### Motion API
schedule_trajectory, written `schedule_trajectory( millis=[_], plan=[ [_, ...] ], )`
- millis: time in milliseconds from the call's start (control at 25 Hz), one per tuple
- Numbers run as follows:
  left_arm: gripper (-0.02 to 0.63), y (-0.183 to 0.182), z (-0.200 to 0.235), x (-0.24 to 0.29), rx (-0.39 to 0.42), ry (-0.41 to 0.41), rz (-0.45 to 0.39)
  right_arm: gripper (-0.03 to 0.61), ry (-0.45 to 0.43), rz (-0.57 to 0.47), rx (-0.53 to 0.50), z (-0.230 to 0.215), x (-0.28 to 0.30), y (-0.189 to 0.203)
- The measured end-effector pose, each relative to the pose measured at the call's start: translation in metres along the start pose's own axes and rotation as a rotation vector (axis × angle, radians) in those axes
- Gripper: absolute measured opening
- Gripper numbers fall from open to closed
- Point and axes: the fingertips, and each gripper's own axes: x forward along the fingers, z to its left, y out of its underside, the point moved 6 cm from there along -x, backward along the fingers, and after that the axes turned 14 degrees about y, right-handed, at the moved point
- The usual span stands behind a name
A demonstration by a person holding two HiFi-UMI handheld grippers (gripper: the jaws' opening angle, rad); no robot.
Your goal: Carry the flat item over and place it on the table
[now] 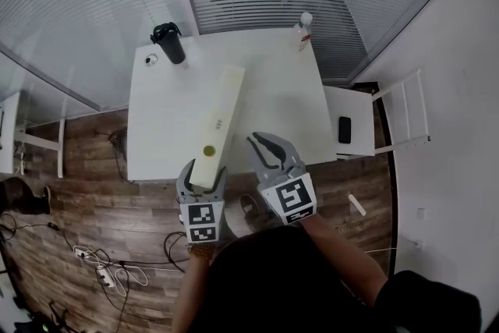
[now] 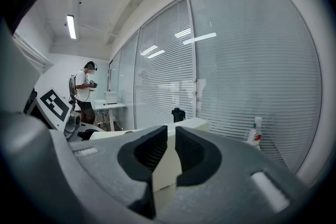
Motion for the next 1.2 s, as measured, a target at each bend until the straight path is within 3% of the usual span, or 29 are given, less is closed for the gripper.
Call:
schedule_trajectory(
  millis=[200,680,1040,1200],
  plan=[
    [0.325,0.003,-0.002,-0.005,-0.024,0.006,-0.034,0.043,-0.012,0.009,-0.003,0.004,0.002,0.003],
    [0.319,0.001,0.02,-0.01,-0.236,-0.017,-0.149,0.043,-0.036,0.032,-0.033,0.016,0.006,0.008],
    [0.316,-0.001,0.026,-0.005,-0.256,-0.014,-0.194,0.043,-0.041,0.044,-0.03,0.019,0.011,0.011],
    [0.311,0.0,0.029,-0.005,-0.338,0.001,-0.225,0.043,-0.039,0.047,-0.032,0.019,0.01,0.011]
  ],
)
